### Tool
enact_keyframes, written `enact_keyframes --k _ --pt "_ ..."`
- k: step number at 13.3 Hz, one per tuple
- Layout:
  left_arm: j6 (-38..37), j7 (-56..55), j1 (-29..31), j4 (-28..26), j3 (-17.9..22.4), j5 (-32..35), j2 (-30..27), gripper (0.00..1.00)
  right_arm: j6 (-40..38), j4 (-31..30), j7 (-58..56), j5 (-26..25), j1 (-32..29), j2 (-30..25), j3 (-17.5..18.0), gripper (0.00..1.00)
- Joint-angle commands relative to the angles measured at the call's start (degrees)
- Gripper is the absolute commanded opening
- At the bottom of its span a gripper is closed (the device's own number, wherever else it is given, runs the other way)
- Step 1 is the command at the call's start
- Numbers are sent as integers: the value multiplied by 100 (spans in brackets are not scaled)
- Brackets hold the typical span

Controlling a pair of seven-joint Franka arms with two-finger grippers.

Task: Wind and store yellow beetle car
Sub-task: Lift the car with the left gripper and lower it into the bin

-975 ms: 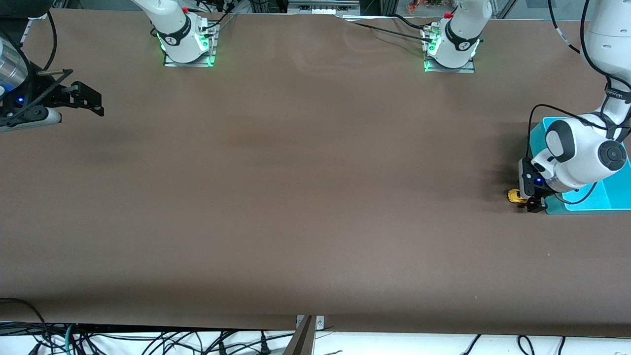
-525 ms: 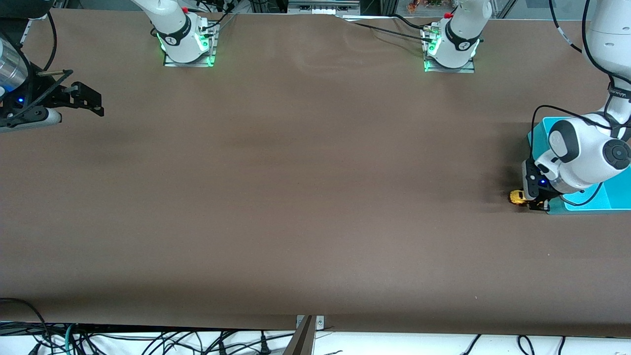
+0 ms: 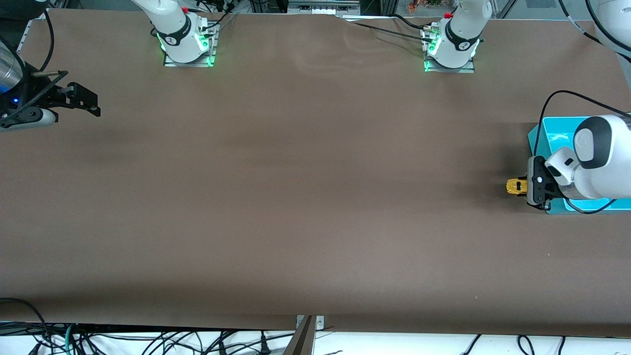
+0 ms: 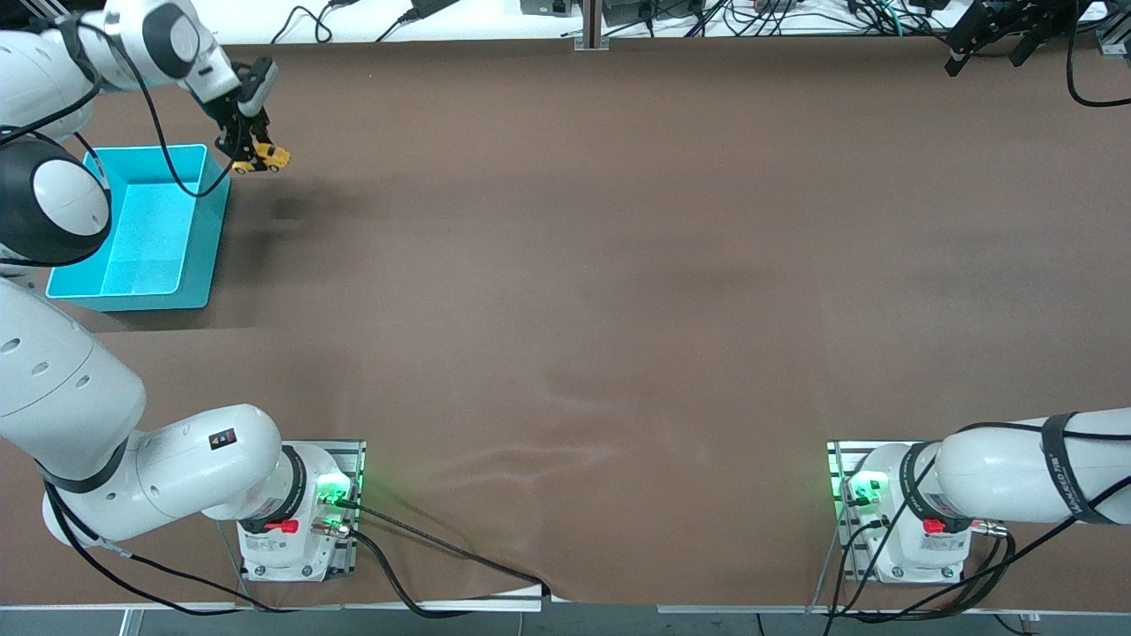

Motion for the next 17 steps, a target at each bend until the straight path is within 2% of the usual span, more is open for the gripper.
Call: enact_keyframes --k 1,2,5,8,10,11,12,14,16,17 --pt "-1021 -87 71 766 82 297 44 18 -138 162 59 -26 14 53 -10 100" --pt "-1215 -26 220 890 161 586 44 18 -130 162 58 -26 14 53 -1 100" --pt "-1139 256 756 865 179 1263 236 22 -138 162 58 0 23 53 -1 100" --pt "-281 352 1467 751 179 1503 841 22 -138 162 59 0 23 53 -1 100" --pt "336 651 1706 733 179 1503 1263 23 -138 171 58 9 23 53 -1 100" --pt "512 660 1837 655 171 1494 1352 41 -138 162 58 9 23 53 -1 100" --pt "636 660 1882 619 162 1477 1371 99 -138 162 58 9 23 53 -1 100" --pt "576 660 1856 627 118 1459 1266 100 -138 171 59 9 23 53 -1 100" --pt "296 634 1795 654 39 1450 872 100 -138 162 58 9 23 53 -1 100" --pt "-10 556 1777 706 -135 1433 609 100 -138 162 58 9 23 53 -1 100"
